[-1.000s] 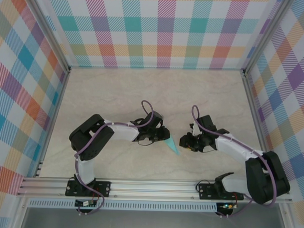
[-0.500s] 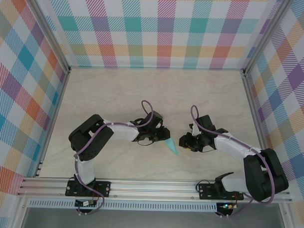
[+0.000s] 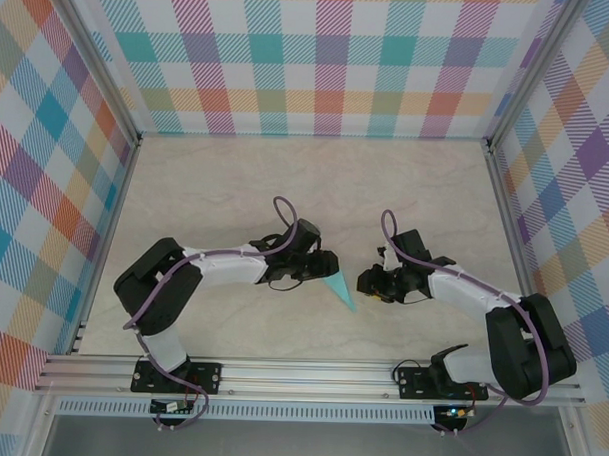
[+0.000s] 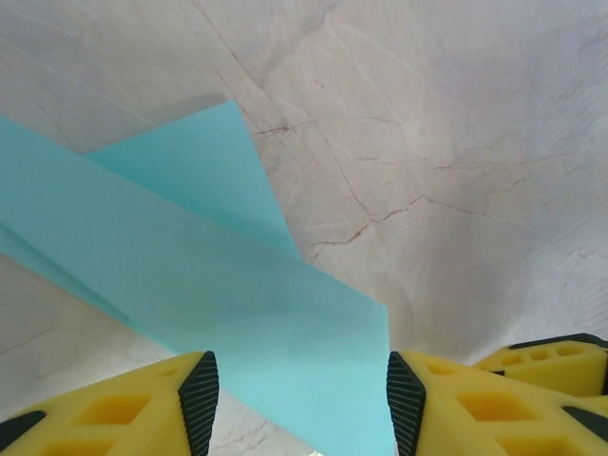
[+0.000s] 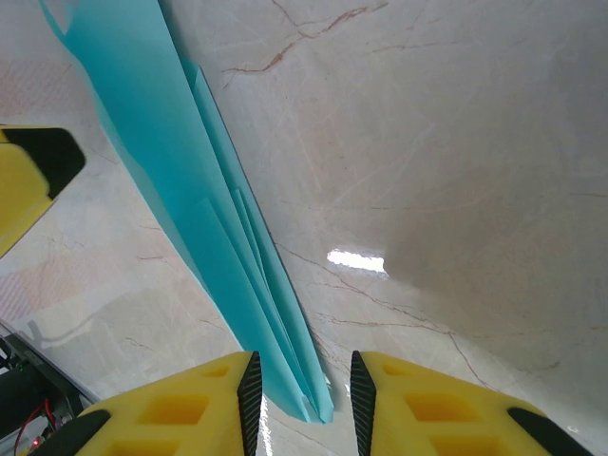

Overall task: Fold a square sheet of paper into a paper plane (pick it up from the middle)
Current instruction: Perform the fifth fold on the wing at the bottom-center of the table.

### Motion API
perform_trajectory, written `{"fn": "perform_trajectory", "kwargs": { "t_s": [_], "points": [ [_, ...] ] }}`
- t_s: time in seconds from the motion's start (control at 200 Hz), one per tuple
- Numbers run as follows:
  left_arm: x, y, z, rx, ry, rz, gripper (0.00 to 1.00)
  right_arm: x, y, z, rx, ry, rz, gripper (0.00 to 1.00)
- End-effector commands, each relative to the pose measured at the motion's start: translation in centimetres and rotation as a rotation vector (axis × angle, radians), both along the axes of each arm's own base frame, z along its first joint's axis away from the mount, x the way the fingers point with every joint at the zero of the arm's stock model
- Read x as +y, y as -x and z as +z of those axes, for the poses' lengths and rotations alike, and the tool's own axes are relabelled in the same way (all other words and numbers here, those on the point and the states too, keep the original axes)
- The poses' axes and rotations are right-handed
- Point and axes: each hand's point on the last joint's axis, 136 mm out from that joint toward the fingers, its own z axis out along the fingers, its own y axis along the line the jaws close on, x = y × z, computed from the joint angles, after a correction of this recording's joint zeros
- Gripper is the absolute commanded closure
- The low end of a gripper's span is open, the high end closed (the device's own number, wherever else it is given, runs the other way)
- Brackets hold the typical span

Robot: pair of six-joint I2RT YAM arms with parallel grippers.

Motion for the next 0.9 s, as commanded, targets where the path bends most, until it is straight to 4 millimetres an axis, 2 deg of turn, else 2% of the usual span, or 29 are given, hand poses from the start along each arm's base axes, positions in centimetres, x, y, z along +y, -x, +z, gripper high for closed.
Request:
{"fn": "perform_trajectory", "kwargs": {
  "t_s": [0.0, 0.395, 0.655, 0.9],
  "points": [
    [1.7, 0.3, 0.7, -0.022, -0.042, 0.054, 0.43, 0.5, -0.4, 0.4, -0.018, -0.029, 0.023, 0.67],
    [4.5, 1.0, 1.6, -0.037, -0.079, 0.159, 0.33, 1.0, -1.3, 0.6, -0.031, -0.047, 0.019, 0.63],
    [5.9, 1.4, 1.9, -0.037, -0.09, 0.216, 0.27, 2.7, -1.9, 1.2, -0.028, -0.145, 0.051, 0.62],
    [6.2, 1.9, 2.0, -0.025, -0.08, 0.224, 0.21, 3.6, -1.8, 0.7, 0.005, -0.207, 0.063, 0.63]
  ]
}}
